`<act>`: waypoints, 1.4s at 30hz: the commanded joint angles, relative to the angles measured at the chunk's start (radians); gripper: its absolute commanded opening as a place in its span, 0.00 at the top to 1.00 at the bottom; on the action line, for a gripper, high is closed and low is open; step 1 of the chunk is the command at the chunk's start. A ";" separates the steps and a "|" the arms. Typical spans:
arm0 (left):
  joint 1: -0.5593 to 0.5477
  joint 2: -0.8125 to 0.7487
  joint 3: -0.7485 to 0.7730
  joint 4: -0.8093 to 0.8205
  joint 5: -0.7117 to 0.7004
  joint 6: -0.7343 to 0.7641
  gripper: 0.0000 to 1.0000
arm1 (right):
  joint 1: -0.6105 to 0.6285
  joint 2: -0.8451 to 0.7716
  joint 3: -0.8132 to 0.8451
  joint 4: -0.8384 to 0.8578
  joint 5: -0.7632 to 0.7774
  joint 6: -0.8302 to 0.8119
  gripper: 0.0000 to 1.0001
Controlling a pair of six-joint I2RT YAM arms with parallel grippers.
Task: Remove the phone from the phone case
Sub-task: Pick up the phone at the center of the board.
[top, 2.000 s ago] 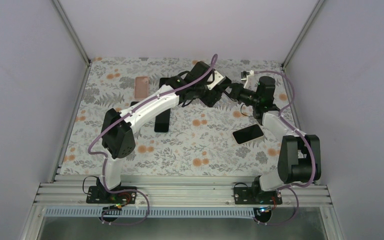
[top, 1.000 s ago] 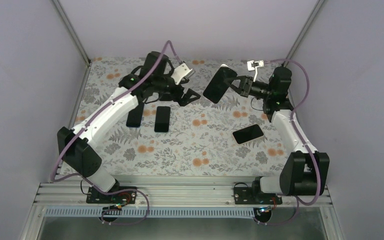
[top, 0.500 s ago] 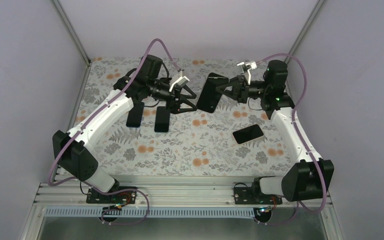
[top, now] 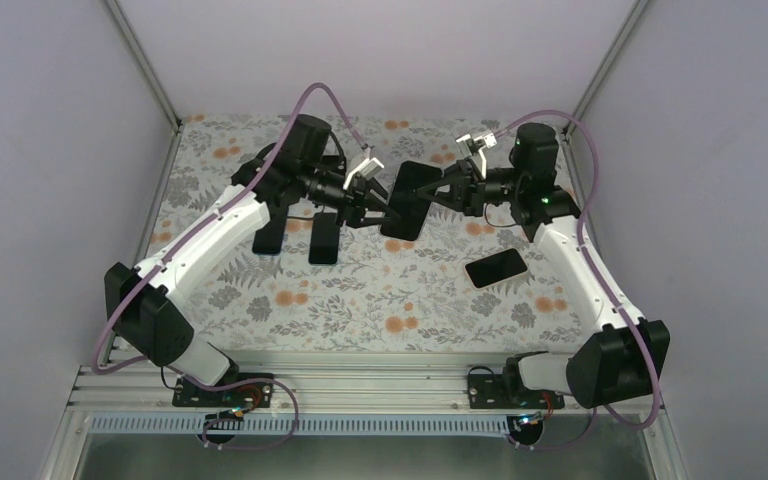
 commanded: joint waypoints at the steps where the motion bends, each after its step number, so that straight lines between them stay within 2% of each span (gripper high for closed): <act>1: 0.000 -0.024 -0.002 0.046 0.017 -0.017 0.73 | 0.008 -0.023 0.047 -0.015 -0.008 -0.040 0.96; 3: 0.000 -0.021 0.000 0.052 0.011 -0.024 0.85 | 0.009 -0.023 0.046 -0.017 0.009 -0.041 0.96; 6: 0.000 -0.021 0.007 0.053 -0.001 -0.029 0.97 | 0.010 -0.019 0.049 -0.014 0.051 -0.027 0.96; 8: 0.002 -0.022 0.008 0.062 -0.010 -0.038 0.98 | 0.010 -0.020 0.052 -0.010 0.085 -0.015 0.89; 10: 0.006 -0.026 0.007 0.078 -0.014 -0.053 0.98 | 0.011 -0.023 0.043 0.014 0.115 0.022 0.72; 12: 0.013 -0.028 0.003 0.098 -0.019 -0.075 0.98 | 0.010 -0.023 0.027 0.044 0.131 0.060 0.59; 16: 0.017 -0.027 0.019 0.114 -0.023 -0.102 0.98 | 0.011 -0.018 -0.014 0.109 0.154 0.126 0.53; 24: 0.040 -0.036 0.020 0.183 -0.034 -0.203 0.98 | 0.043 0.005 -0.035 0.209 0.160 0.207 0.59; 31: 0.087 -0.039 -0.046 0.325 -0.014 -0.381 0.98 | 0.077 0.054 0.025 0.219 0.173 0.235 0.68; 36: 0.093 -0.043 -0.061 0.350 0.004 -0.387 0.98 | 0.081 0.104 0.090 0.215 0.180 0.251 0.80; 42: 0.094 -0.063 -0.079 0.356 -0.002 -0.379 0.98 | 0.080 0.128 0.080 0.295 0.166 0.339 0.96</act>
